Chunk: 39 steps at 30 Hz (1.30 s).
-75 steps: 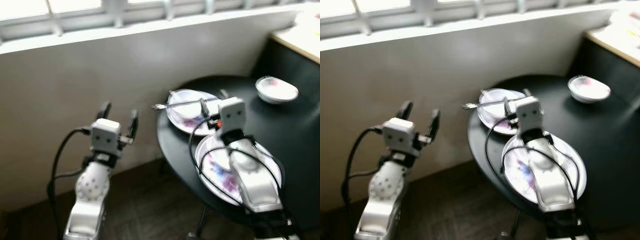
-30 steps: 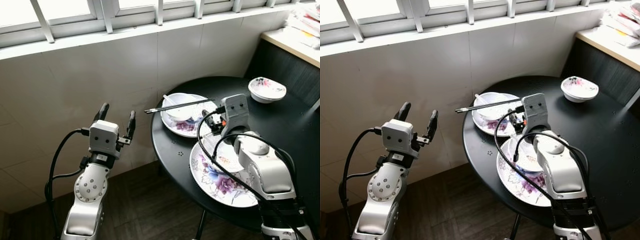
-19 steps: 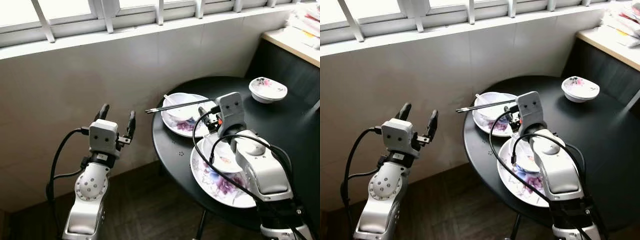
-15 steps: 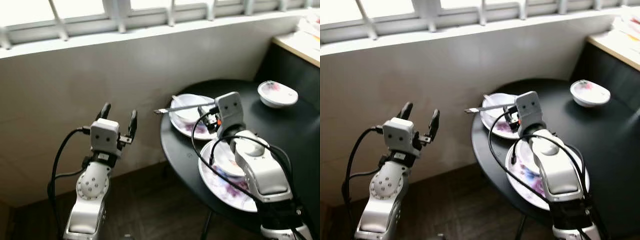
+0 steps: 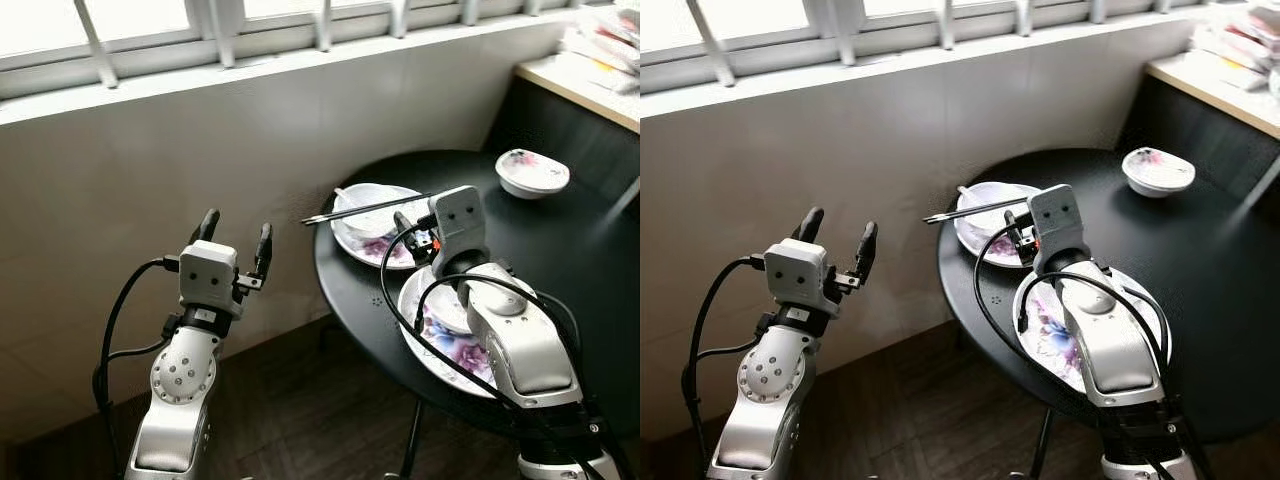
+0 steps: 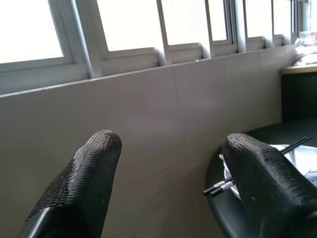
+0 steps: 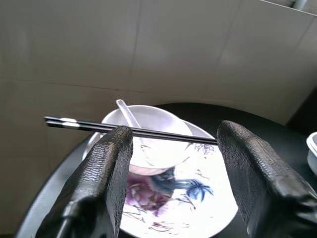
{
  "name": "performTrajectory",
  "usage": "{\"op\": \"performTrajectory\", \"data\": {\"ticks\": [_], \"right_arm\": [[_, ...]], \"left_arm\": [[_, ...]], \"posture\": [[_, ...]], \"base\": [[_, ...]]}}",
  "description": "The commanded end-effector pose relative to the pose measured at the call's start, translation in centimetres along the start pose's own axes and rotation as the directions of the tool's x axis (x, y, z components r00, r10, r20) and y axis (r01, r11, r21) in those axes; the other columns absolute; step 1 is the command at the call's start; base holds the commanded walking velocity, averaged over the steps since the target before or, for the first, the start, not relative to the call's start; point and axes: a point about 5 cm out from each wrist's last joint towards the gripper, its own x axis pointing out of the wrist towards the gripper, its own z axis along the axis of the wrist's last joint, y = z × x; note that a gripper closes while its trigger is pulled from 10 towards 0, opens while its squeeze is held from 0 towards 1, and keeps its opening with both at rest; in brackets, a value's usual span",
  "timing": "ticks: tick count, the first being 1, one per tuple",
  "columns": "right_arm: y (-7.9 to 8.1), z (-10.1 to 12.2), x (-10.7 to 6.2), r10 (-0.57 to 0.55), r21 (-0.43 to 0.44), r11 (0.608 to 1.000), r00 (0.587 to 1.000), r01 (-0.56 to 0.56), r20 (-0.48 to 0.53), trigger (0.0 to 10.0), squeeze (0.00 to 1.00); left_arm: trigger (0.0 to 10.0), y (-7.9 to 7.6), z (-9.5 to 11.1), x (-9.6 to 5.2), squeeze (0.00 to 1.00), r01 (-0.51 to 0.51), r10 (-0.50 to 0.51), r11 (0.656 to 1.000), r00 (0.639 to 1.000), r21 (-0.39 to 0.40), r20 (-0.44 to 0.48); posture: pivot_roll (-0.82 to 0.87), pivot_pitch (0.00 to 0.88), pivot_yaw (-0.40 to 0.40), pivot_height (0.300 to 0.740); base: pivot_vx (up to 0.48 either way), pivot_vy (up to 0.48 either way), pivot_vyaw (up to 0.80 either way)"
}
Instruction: Kitchen organization
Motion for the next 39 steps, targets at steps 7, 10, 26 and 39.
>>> {"op": "performTrajectory", "data": {"ticks": [7,10,26,39], "right_arm": [[0.0,-0.1,0.0,-0.008,-0.008,1.0,1.0,0.008,-0.001,10.0,0.0],[-0.1,-0.1,-0.1,-0.01,-0.011,1.0,1.0,0.01,-0.004,10.0,0.0],[0.9,-0.5,-0.2,-0.005,-0.009,1.0,1.0,0.005,-0.008,10.0,0.0],[1.6,-1.0,-0.1,-0.007,0.012,1.0,1.0,0.008,-0.015,10.0,0.0]], "left_arm": [[10.0,-0.1,0.1,0.1,0.0,0.009,-0.009,1.0,1.0,-0.001,-0.002],[10.0,-0.1,0.1,0.1,0.0,0.008,-0.008,1.0,1.0,0.002,-0.001],[10.0,-0.2,-0.1,-0.1,0.0,0.026,-0.027,0.999,0.999,-0.018,-0.026],[10.0,0.3,0.0,-0.1,0.0,0.036,-0.035,0.999,0.999,0.021,-0.012]], "posture": [[0.0,0.033,-0.022,0.74],[-0.01,0.034,-0.023,0.74],[-0.01,0.025,0.011,0.74],[0.03,0.013,0.013,0.74]], "base": [[0.0,0.274,0.0],[0.0,0.0,0.0],[0.0,0.03,0.0],[0.0,0.117,0.0]]}}
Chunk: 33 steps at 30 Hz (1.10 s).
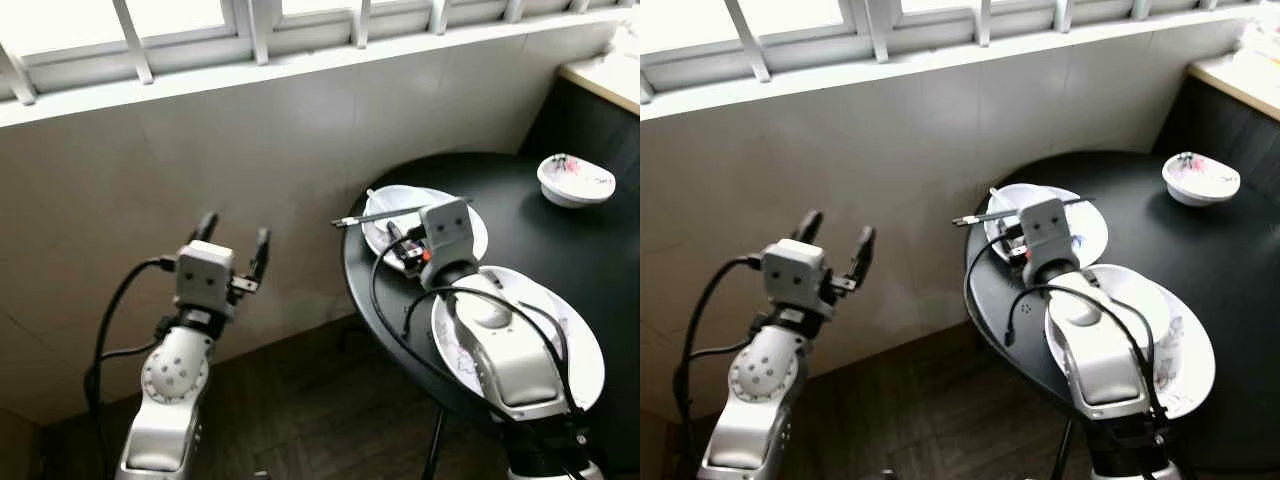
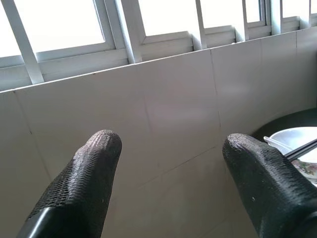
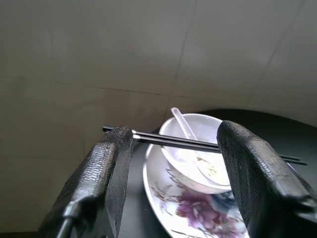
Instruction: Kitchen organization
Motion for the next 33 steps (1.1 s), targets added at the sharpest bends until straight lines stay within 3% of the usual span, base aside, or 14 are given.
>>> {"op": "performTrajectory", "data": {"ticks": [1,7,13,33], "right_arm": [[-0.14,-0.02,0.26,-0.011,-0.011,1.0,1.0,0.011,0.0,10.0,0.0],[-0.37,0.02,0.44,-0.012,-0.019,1.0,1.0,0.012,0.002,10.0,0.0],[-0.21,0.0,0.4,-0.01,-0.018,1.0,1.0,0.01,0.003,10.0,0.0],[-0.39,-0.15,0.34,-0.016,-0.021,1.0,1.0,0.016,-0.004,10.0,0.0]], "left_arm": [[10.0,-0.27,0.27,0.15,0.0,0.012,-0.012,1.0,1.0,0.005,0.012],[10.0,-0.38,0.1,0.19,0.0,0.022,-0.022,1.0,1.0,-0.004,-0.01],[10.0,-0.46,0.12,0.25,0.0,0.026,-0.026,1.0,1.0,-0.008,-0.005],[10.0,-0.55,0.1,0.15,0.0,0.018,-0.018,1.0,1.0,-0.025,-0.012]], "posture": [[0.03,0.011,0.012,0.74],[0.03,0.012,0.007,0.74],[0.03,0.017,0.008,0.74],[0.02,0.034,0.005,0.74]], "base": [[0.0,0.0,0.0],[0.0,0.0,0.0],[0.0,0.461,0.0],[0.0,0.0,0.0]]}}
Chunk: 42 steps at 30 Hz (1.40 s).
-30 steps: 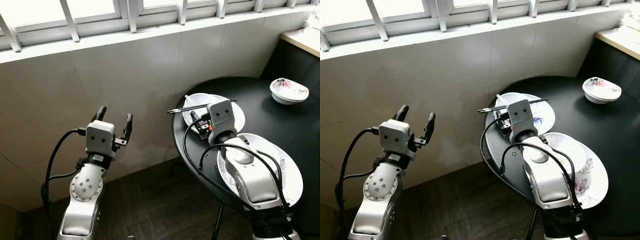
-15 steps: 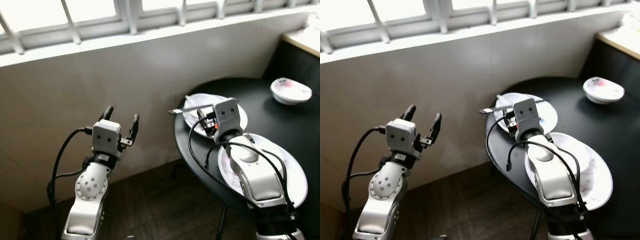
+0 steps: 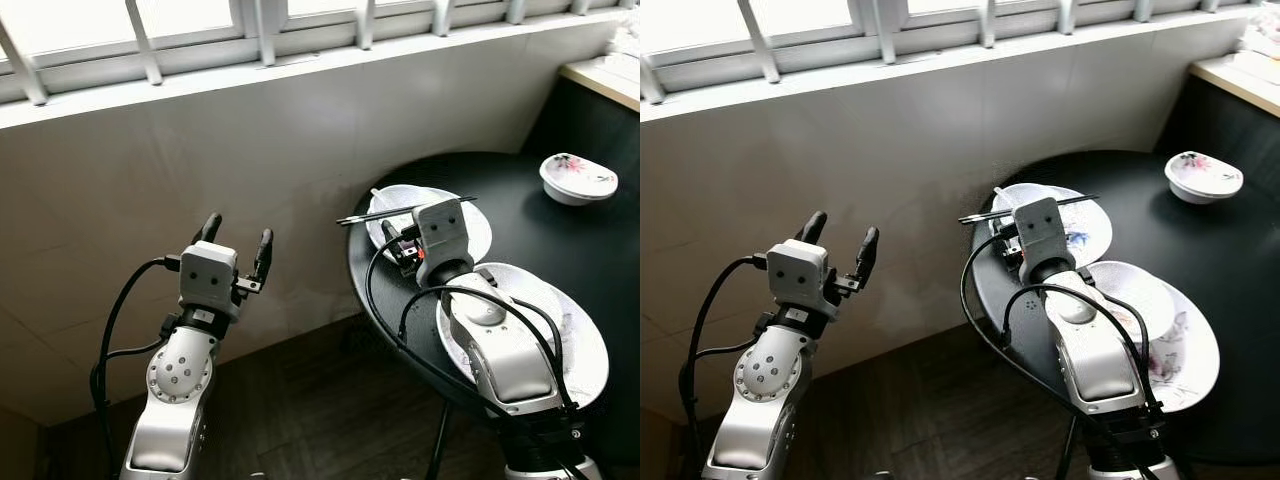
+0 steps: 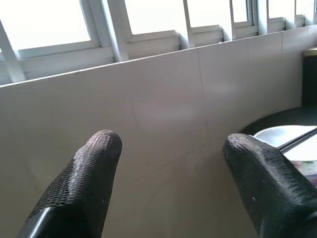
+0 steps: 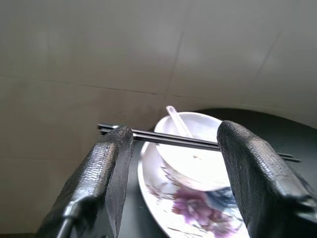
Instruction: Kitchen organization
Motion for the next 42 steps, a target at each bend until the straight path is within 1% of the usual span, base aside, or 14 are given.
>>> {"op": "performTrajectory", "data": {"ticks": [1,3,8,9,22,33,39,42], "right_arm": [[-0.2,-0.1,0.0,-0.009,-0.003,1.0,1.0,0.009,-0.006,10.0,0.0],[-0.2,-0.1,0.0,-0.01,-0.002,1.0,1.0,0.01,-0.006,10.0,0.0],[-0.2,-0.1,0.0,-0.01,-0.002,1.0,1.0,0.01,-0.007,10.0,0.0],[-0.2,-0.1,0.0,-0.01,-0.003,1.0,1.0,0.01,-0.007,10.0,0.0],[-0.3,0.0,0.0,-0.011,-0.006,1.0,1.0,0.011,-0.007,10.0,0.0],[-0.2,0.0,0.0,-0.018,-0.018,1.0,1.0,0.018,0.0,10.0,0.0],[-0.6,0.2,-0.1,-0.03,-0.029,0.999,0.999,0.031,0.013,10.0,0.0],[-1.6,-0.2,-0.4,-0.071,-0.085,0.994,0.997,0.07,-0.011,10.0,0.0]], "left_arm": [[10.0,-0.2,0.1,0.1,0.0,0.015,-0.016,1.0,1.0,-0.022,-0.011],[10.0,-0.2,0.0,0.1,0.0,0.015,-0.015,0.999,1.0,-0.028,-0.017],[10.0,-0.2,0.3,0.1,0.0,0.004,-0.004,1.0,1.0,-0.012,0.011],[10.0,-0.1,0.4,0.1,0.0,-0.004,0.004,1.0,1.0,-0.009,0.024],[10.0,-0.2,0.4,0.1,0.0,0.001,-0.001,1.0,1.0,-0.008,0.019],[10.0,-0.3,0.2,0.1,0.0,0.02,-0.02,1.0,1.0,0.012,0.012],[10.0,-0.3,0.2,0.1,0.0,0.02,-0.021,1.0,1.0,0.019,0.008],[10.0,-0.3,0.1,0.1,0.0,0.019,-0.019,1.0,1.0,0.019,0.007]], "posture": [[0.02,0.034,0.005,0.74],[0.02,0.035,0.004,0.74],[0.02,0.036,0.003,0.74],[0.02,0.037,0.002,0.74],[0.02,0.039,0.002,0.74],[0.01,0.039,0.007,0.74],[0.01,0.04,0.004,0.74],[0.0,0.036,-0.001,0.74]], "base": [[0.0,0.48,0.0],[0.0,0.48,0.0],[0.0,0.44,0.0],[0.0,0.0,0.0],[0.0,0.0,0.0],[0.0,0.0,0.0],[0.0,0.0,0.0],[0.0,0.0,0.0]]}}
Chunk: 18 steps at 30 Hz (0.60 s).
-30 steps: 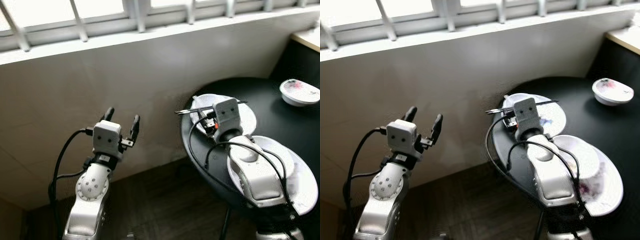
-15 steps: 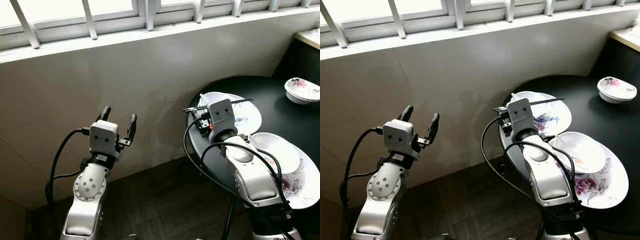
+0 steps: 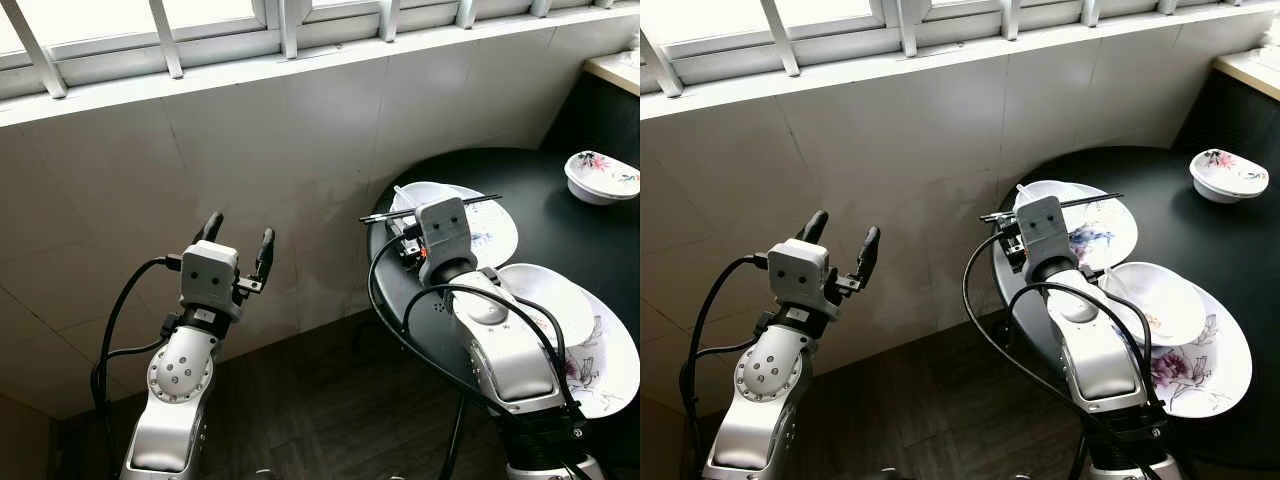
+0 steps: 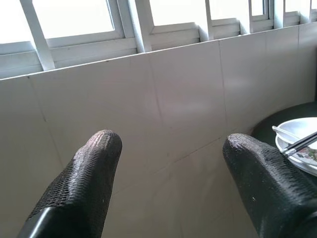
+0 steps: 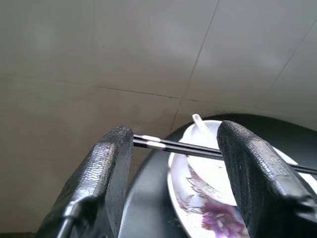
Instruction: Kitchen organization
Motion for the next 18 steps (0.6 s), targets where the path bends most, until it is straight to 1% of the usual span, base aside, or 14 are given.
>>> {"op": "performTrajectory", "data": {"ticks": [1,3,4,5,7,13,16,18], "right_arm": [[-1.2,-0.3,-0.4,-0.056,-0.032,0.998,0.998,0.056,-0.016,10.0,0.0],[-2.3,-0.8,-0.7,-0.092,-0.008,0.996,0.995,0.091,-0.044,10.0,0.0],[-3.2,-1.5,-0.9,-0.119,0.031,0.992,0.989,0.122,-0.086,10.0,0.0],[-3.7,-1.9,-1.1,-0.141,0.051,0.988,0.985,0.147,-0.104,10.0,0.0],[-3.7,-1.9,-1.1,-0.145,0.029,0.988,0.984,0.149,-0.102,10.0,0.0],[-3.0,-1.5,-0.9,-0.117,0.041,0.992,0.989,0.121,-0.088,10.0,0.0],[-2.9,-1.5,-0.8,-0.088,0.04,0.995,0.992,0.092,-0.087,10.0,0.0],[-2.8,-1.2,-0.7,-0.059,0.019,0.998,0.995,0.061,-0.074,10.0,0.0]], "left_arm": [[10.0,-0.2,-0.1,0.0,0.0,0.013,-0.013,1.0,1.0,0.014,-0.001],[10.0,-0.2,-0.1,0.0,0.0,0.011,-0.011,1.0,1.0,0.012,-0.002],[10.0,-0.2,-0.2,0.0,0.0,0.012,-0.012,1.0,1.0,0.008,-0.006],[10.0,-0.4,-0.3,0.0,0.0,0.017,-0.017,1.0,1.0,0.005,-0.008],[10.0,-0.5,-0.4,0.0,0.0,0.022,-0.022,1.0,1.0,0.004,-0.008],[10.0,-0.6,-0.4,0.0,0.0,0.017,-0.017,1.0,1.0,0.001,-0.008],[10.0,-0.6,-0.4,0.0,0.0,0.014,-0.014,1.0,1.0,0.001,-0.009],[10.0,-0.6,-0.5,0.0,0.0,0.013,-0.013,1.0,1.0,0.0,-0.009]], "posture": [[0.0,0.036,-0.001,0.74],[0.0,0.036,-0.001,0.74],[-0.02,0.035,0.001,0.74],[-0.02,0.035,0.001,0.74],[-0.02,0.032,0.001,0.74],[-0.02,0.023,-0.007,0.74],[-0.02,0.02,-0.01,0.74],[-0.02,0.016,-0.012,0.74]], "base": [[0.0,0.0,0.0],[0.0,0.0,0.0],[0.0,0.0,-0.8],[0.0,0.0,-0.8],[0.0,0.0,-0.8],[0.0,0.0,-0.8],[0.0,0.0,-0.8],[0.0,0.0,-0.8]]}}
